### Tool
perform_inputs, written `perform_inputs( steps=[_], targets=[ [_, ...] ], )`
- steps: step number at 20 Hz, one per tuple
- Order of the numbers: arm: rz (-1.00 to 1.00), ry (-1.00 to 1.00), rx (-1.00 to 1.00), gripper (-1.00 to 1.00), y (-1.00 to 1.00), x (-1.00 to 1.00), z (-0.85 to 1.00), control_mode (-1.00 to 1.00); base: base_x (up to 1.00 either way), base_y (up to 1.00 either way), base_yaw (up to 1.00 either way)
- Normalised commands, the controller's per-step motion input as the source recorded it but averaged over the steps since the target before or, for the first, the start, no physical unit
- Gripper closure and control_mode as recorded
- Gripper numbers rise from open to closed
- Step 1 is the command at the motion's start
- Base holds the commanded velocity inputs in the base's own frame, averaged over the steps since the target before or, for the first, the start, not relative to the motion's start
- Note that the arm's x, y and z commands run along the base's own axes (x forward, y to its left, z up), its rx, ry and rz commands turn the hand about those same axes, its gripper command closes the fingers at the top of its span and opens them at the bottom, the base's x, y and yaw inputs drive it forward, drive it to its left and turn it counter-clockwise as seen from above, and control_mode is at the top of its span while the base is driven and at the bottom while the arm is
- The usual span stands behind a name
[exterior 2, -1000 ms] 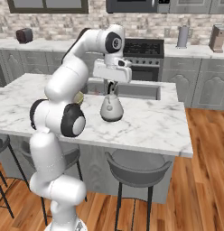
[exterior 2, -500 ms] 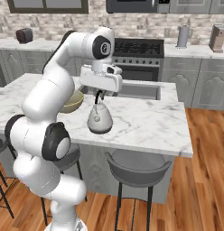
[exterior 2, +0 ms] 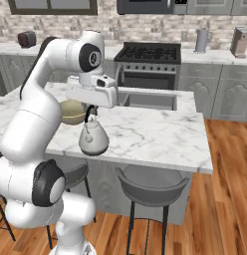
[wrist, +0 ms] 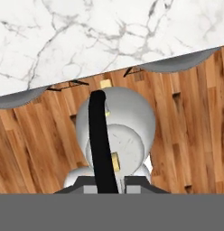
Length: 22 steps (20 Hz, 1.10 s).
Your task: Pick the kettle and bowl and place them in the sink. Then turn on the water.
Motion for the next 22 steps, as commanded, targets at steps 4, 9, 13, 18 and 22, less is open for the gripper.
perform_inputs(
  steps=[4, 9, 13, 18, 22],
  targets=[
    [0.00, 0.00, 0.00, 1.00, 0.32, -0.38, 0.13, -1.00, 0.00, 0.00, 0.00],
    [0.00, 0.00, 0.00, 1.00, 0.29, -0.43, 0.14, -1.00, 0.00, 0.00, 0.00],
    [0.00, 0.00, 0.00, 1.00, 0.27, -0.42, 0.07, -1.00, 0.00, 0.00, 0.00],
    [0.01, 0.00, 0.00, 1.00, 0.04, -0.03, 0.01, -1.00, 0.00, 0.00, 0.00],
    [0.00, 0.00, 0.00, 1.00, 0.00, 0.00, 0.00, -1.00, 0.00, 0.00, 0.00]
  ],
)
